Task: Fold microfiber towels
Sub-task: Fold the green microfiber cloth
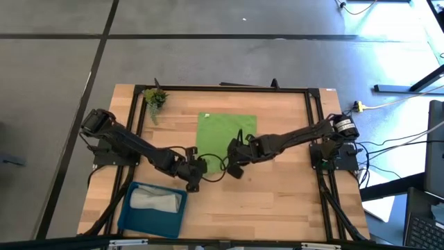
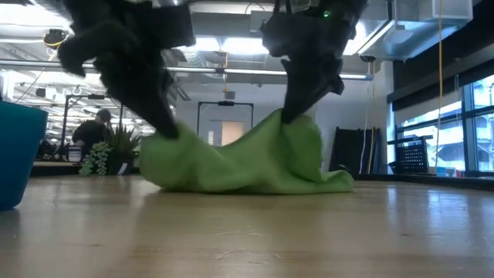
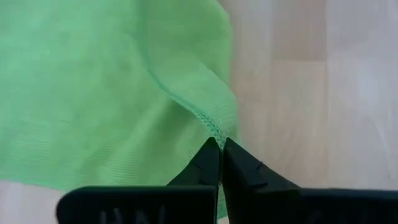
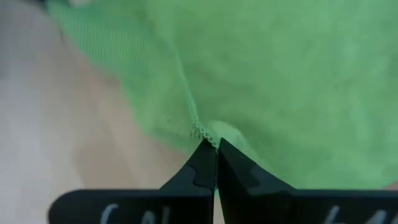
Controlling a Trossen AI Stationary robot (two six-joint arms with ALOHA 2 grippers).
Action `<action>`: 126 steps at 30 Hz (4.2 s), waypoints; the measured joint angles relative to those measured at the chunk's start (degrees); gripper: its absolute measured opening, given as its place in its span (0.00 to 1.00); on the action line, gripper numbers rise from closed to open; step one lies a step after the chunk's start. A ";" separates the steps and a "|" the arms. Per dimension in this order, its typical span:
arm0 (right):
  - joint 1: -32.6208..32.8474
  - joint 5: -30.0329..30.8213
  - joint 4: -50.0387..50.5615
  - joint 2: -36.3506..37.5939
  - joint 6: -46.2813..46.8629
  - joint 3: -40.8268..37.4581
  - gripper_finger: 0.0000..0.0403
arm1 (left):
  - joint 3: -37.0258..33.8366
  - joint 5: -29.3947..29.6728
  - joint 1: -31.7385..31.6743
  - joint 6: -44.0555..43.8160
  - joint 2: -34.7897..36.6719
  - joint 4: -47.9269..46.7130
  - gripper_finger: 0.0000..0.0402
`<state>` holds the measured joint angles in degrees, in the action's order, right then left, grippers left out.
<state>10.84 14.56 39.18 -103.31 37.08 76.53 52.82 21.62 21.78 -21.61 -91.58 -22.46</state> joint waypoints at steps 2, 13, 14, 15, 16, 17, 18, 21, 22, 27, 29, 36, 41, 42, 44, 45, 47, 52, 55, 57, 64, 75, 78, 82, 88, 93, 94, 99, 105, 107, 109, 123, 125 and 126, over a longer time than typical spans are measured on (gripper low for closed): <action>0.54 -2.26 1.56 0.00 0.14 0.00 0.02 | 1.05 1.75 -0.02 1.34 1.58 -2.94 0.00; 7.32 -6.31 3.95 0.00 0.29 0.00 0.02 | 2.27 -0.06 1.09 10.32 5.52 -8.75 0.00; 7.87 -6.31 3.87 0.00 0.74 0.00 0.02 | 2.27 -0.52 1.38 11.01 5.52 -8.76 0.00; 8.34 -6.31 3.87 0.00 1.46 0.00 0.02 | 2.27 -0.77 1.61 11.51 5.50 -8.75 0.00; 8.71 -6.33 3.87 -0.02 1.59 0.00 0.02 | 2.27 -0.80 1.79 11.66 5.50 -8.69 0.00; 9.03 -6.50 3.85 -0.02 1.72 0.00 0.02 | 2.27 -0.82 2.02 11.69 5.50 -8.59 0.00; 9.22 -7.05 3.79 -0.02 1.82 0.00 0.02 | 2.27 -0.84 2.27 11.72 5.50 -8.58 0.00; 9.39 -9.04 2.96 -0.11 2.34 0.00 0.04 | 2.27 -1.41 2.94 11.72 5.50 -8.59 0.00; 9.39 -10.19 2.73 -0.11 3.36 0.00 0.06 | 2.27 -1.77 3.12 11.72 5.50 -8.57 0.00; 9.82 -12.93 2.43 -0.20 4.56 0.00 0.20 | 2.27 -1.83 4.46 11.70 5.50 -8.42 0.00; 10.38 -13.33 1.83 -0.20 3.09 0.00 0.27 | 2.27 -1.83 4.93 11.68 5.50 -8.42 0.00; 15.30 -11.09 -3.99 -2.55 -4.96 0.00 0.37 | 2.27 -1.85 5.27 11.70 5.50 -8.44 0.00; 17.18 -7.72 -4.90 -8.08 -7.53 -0.02 0.36 | 2.27 -1.84 5.27 11.70 5.48 -8.43 0.00; 17.24 -7.73 -4.71 -8.95 -7.41 -0.04 0.36 | 2.26 -1.84 5.27 11.70 5.48 -8.43 0.00; 17.24 -7.72 -4.72 -10.41 -7.33 -0.02 0.35 | 2.27 -1.83 5.27 11.70 5.48 -8.42 0.00; 17.23 -7.72 -4.67 -11.09 -7.24 -0.02 0.35 | 2.27 -1.85 5.27 11.70 5.45 -8.42 0.00; 17.17 -7.68 -4.26 -12.08 -7.17 -0.04 0.35 | 2.27 -1.83 5.27 11.70 5.45 -8.42 0.00; 17.15 -7.47 -3.63 -12.07 -7.35 -0.04 0.35 | 2.25 -1.83 5.27 11.66 5.45 -8.40 0.00; 17.17 -7.44 -3.24 -10.61 -7.43 -0.04 0.35 | 2.25 -1.83 5.18 11.66 5.45 -8.41 0.00; 17.39 -6.15 -2.46 -9.50 -7.43 -0.04 0.35 | 2.25 -1.83 5.18 11.66 5.45 -8.40 0.00; 17.52 -2.13 -1.81 -7.50 -6.13 -0.65 0.35 | 2.25 -1.83 5.16 11.57 5.45 -8.33 0.00; 17.09 -2.11 -9.72 -7.80 -3.51 -8.82 0.35 | 2.25 -1.83 5.14 11.55 5.45 -8.58 0.00; 17.13 -1.55 -12.05 -7.58 -2.42 -10.59 0.35 | 2.25 -1.83 5.14 11.55 5.45 -8.57 0.00; 17.15 -0.39 -12.48 -7.43 1.44 -11.67 0.34 | 2.25 -1.83 5.14 11.55 5.45 -8.59 0.00; 17.13 1.45 -11.54 -7.52 7.53 -11.80 0.11 | 2.25 -1.83 5.14 11.51 5.45 -8.88 0.00; 17.07 1.00 -9.00 -7.69 7.41 -9.31 0.03 | 2.25 -1.83 5.56 11.00 5.45 -9.48 0.00; 17.13 0.58 -7.29 -7.82 6.79 -8.03 0.03 | 2.25 -1.90 5.79 10.45 5.45 -9.62 0.00; 17.57 0.95 4.37 -7.74 6.14 0.40 0.02 | 2.25 -6.24 6.90 8.90 5.43 -10.11 0.00; 17.49 7.36 18.14 -7.69 6.32 10.58 0.01 | 7.09 -3.67 7.76 8.22 5.39 -17.83 0.00; 17.14 9.65 20.90 -7.65 6.39 13.34 0.01 | 9.01 -3.11 7.48 8.45 5.39 -21.70 0.00; 16.55 11.61 24.02 -7.63 7.54 15.32 0.01 | 11.00 -3.03 6.57 8.31 5.39 -24.61 0.00; 5.24 17.74 27.07 -7.58 6.11 9.78 0.01 | 11.02 -1.02 -8.46 8.63 5.40 -28.47 0.00; 3.50 18.43 26.86 -7.58 4.98 8.54 0.01 | 10.86 0.61 -10.90 9.42 5.39 -28.46 0.00; 2.64 18.86 26.59 -7.58 4.51 7.87 0.01 | 10.82 1.25 -12.02 10.05 5.41 -28.13 0.00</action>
<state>13.48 33.42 65.77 -110.89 41.59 84.40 63.64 22.88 9.76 -11.57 -86.17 -50.58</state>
